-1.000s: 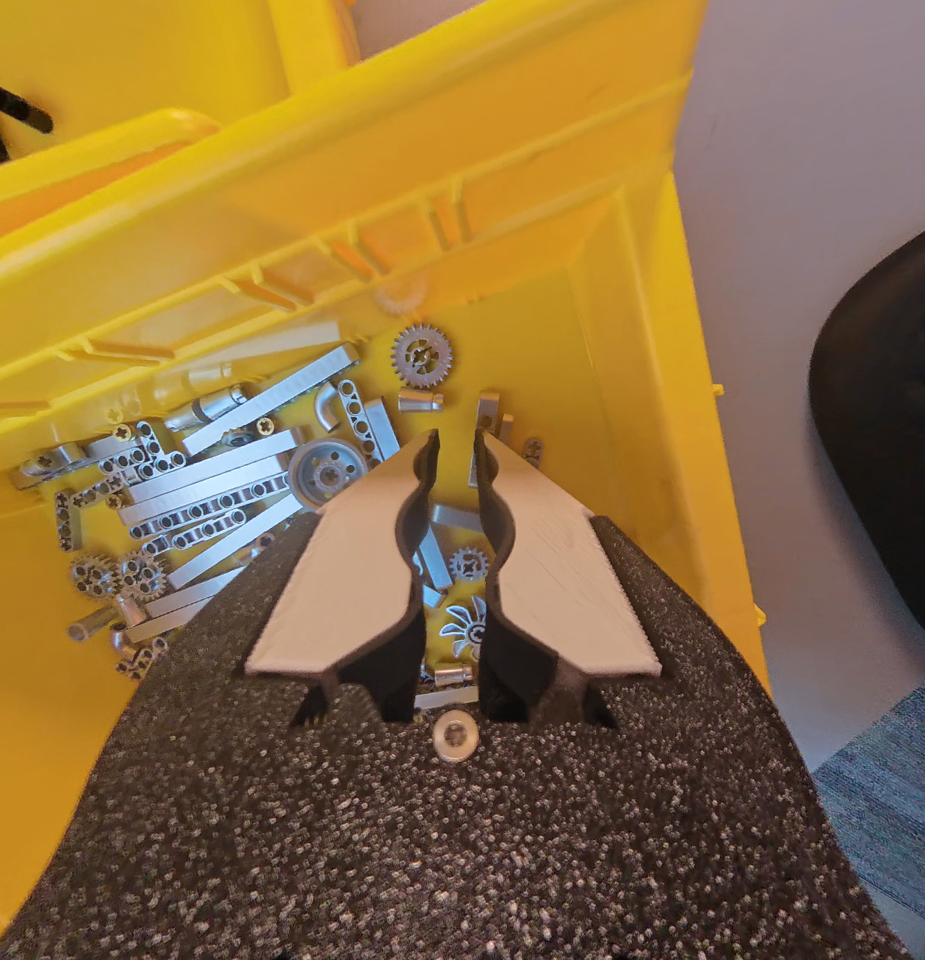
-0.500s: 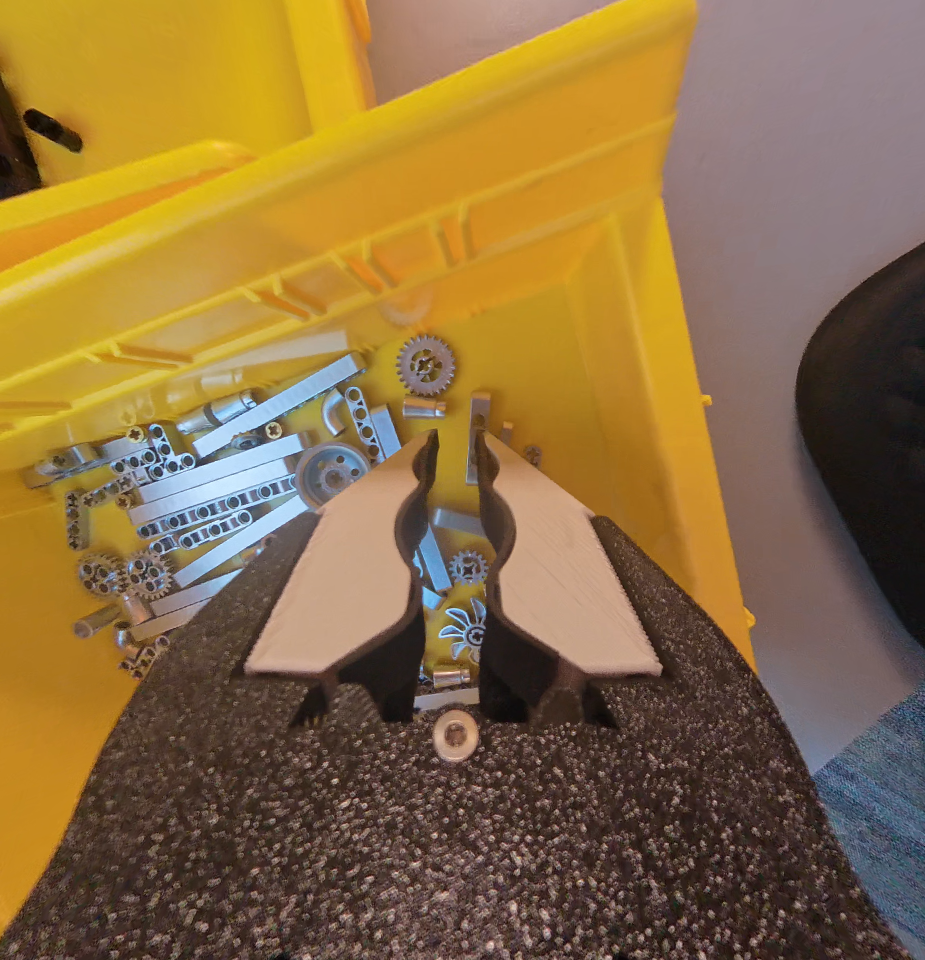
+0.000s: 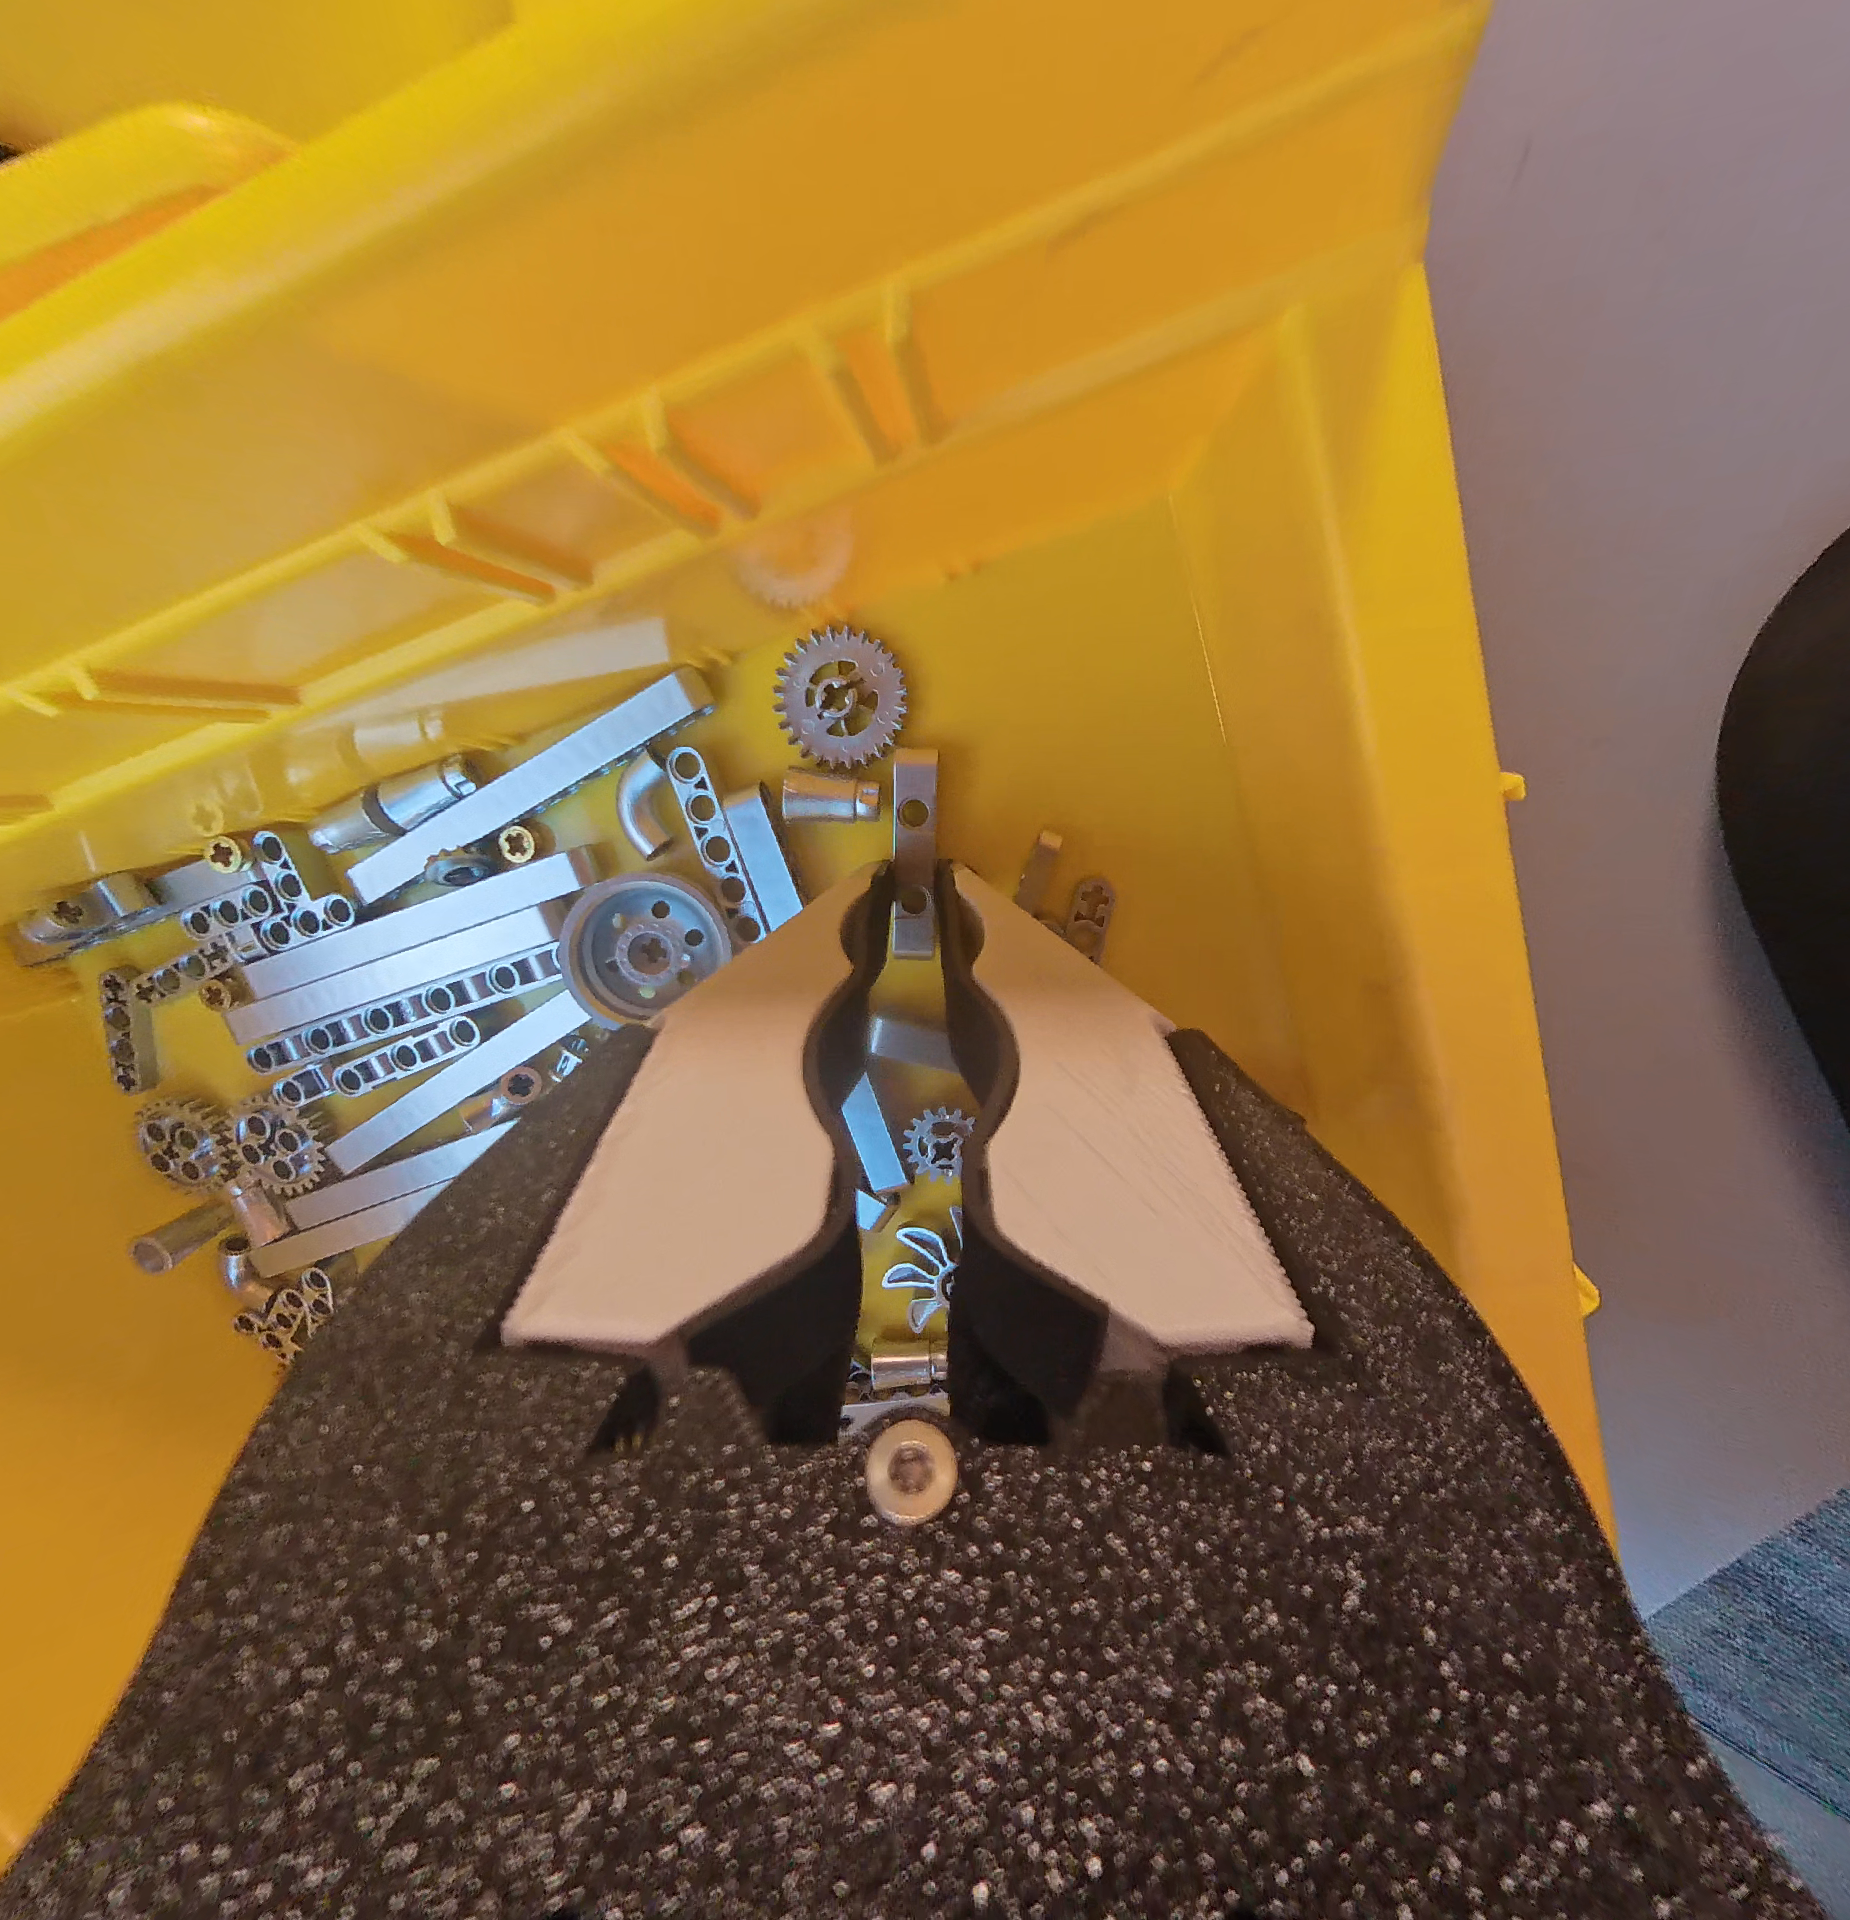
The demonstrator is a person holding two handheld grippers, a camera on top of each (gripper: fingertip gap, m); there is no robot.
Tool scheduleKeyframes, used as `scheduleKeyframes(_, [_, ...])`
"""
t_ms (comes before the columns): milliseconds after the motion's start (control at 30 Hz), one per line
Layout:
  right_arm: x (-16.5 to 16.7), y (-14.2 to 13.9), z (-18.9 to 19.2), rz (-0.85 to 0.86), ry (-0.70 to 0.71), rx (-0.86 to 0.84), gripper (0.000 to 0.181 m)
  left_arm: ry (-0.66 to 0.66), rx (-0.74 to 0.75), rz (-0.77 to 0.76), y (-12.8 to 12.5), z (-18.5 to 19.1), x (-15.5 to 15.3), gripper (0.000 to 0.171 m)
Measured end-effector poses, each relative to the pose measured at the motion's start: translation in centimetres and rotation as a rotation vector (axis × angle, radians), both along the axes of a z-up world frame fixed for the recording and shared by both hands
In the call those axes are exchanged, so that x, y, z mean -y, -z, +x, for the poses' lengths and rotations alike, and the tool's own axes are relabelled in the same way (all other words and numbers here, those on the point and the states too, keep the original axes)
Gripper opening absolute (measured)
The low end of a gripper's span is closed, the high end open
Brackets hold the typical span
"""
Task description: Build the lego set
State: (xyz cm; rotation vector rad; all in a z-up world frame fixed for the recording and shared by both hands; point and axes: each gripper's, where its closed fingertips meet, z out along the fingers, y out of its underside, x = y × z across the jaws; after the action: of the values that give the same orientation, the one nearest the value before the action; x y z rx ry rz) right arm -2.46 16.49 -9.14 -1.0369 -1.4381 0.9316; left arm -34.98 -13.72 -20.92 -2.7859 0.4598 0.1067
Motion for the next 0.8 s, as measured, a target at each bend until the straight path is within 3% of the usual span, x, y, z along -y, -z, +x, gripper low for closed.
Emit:
scheduleKeyframes(100, [-0.1,-0.2,0.1,0.003,0.008,-0.007,0.035,-0.006,-0.06,0.025,-2.0,-0.6,0.4,0.006])
scheduleKeyframes(200, [-0.4,-0.4,0.4,0.001,0.016,-0.018,0.035,-0.066,-0.137,0.273,-10.0,-0.8,-0.9,0.006])
scheduleKeyframes(267, [-0.6,-0.5,0.4,-0.019,0.015,-0.024,0.035,-0.059,-0.157,0.486,-15.8,1.5,-2.4,0.006])
scheduleKeyframes(333, [-0.6,-0.4,0.2,-0.054,0.0,-0.029,0.035,0.001,-0.113,0.668,-19.5,5.8,-4.6,0.006])
scheduleKeyframes(400, [-0.4,-0.3,0.0,-0.079,-0.018,-0.026,0.036,0.071,0.045,0.815,-20.6,11.5,-7.2,0.007])
scheduleKeyframes(533, [0.3,-0.4,0.1,-0.041,-0.025,-0.024,0.036,0.109,0.563,0.953,-17.7,20.9,-13.5,0.006])
scheduleKeyframes(633, [0.4,-0.6,0.2,0.004,-0.013,-0.03,0.036,0.006,0.836,1.018,-17.0,22.5,-19.3,0.006])
scheduleKeyframes(700, [0.5,-0.5,0.3,0.019,-0.008,-0.024,0.036,-0.033,0.961,1.083,-19.0,21.8,-22.5,0.006])
scheduleKeyframes(800, [0.4,-0.4,0.2,0.023,-0.015,-0.019,0.035,-0.078,1.015,1.15,-22.1,19.1,-27.2,0.006])
